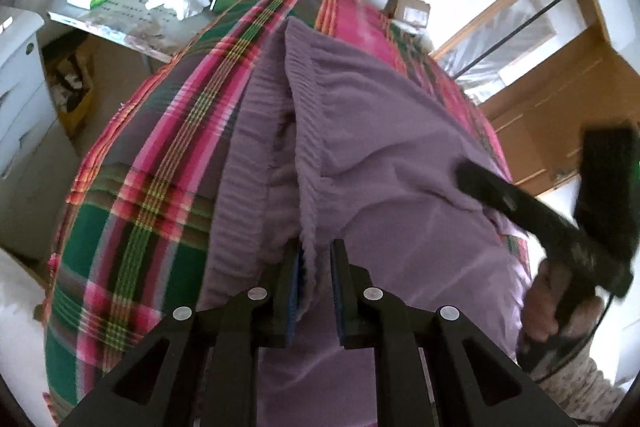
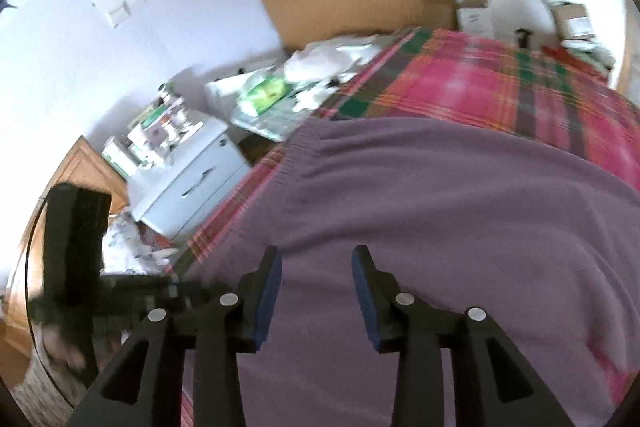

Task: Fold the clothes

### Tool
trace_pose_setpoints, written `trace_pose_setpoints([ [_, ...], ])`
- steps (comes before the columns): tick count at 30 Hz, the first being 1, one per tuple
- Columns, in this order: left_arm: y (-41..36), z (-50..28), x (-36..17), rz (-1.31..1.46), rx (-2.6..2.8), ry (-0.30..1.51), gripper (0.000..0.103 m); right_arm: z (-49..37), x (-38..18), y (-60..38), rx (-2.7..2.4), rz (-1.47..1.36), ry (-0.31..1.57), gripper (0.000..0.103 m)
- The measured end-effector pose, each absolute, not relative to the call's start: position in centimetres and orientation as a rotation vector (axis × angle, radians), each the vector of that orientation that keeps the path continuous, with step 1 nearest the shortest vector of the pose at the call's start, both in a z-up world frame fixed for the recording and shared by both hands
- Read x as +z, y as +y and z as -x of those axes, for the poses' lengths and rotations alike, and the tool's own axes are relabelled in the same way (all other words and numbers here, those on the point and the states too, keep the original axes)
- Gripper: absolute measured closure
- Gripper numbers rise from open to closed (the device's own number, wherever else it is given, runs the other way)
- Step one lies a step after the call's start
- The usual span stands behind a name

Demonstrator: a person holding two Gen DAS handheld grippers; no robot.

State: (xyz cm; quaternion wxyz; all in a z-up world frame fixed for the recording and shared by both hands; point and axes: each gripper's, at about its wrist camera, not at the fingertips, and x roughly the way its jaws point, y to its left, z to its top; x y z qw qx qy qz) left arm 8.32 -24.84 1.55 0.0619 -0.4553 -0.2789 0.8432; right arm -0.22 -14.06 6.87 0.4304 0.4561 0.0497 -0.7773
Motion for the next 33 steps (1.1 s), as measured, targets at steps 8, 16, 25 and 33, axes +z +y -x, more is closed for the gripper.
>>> trace_pose_setpoints([
  [8, -22.5, -8.3, 2.0, 1.367, 2.634, -0.668, 0.088, 3.5, 5.8, -21.7, -1.861, -1.236, 0.173, 0.057],
  [16, -22.1, -8.1, 1.9, 1.353, 2.63, -0.636, 0.088, 2.8, 4.3, -27.0, -1.923, -1.292, 0.501, 0.055],
  [25, -23.0, -9.5, 1.2, 1.414, 2.684, -0.614, 0.088, 5.0, 3.5, -25.7, -1.909, -1.399, 0.427, 0.092],
  [33, -24.2, -10.7, 0.8, 1.427, 2.631, -0.707, 0.088, 5.6, 5.2, -25.5, -1.925, -1.314, 0.383, 0.103],
])
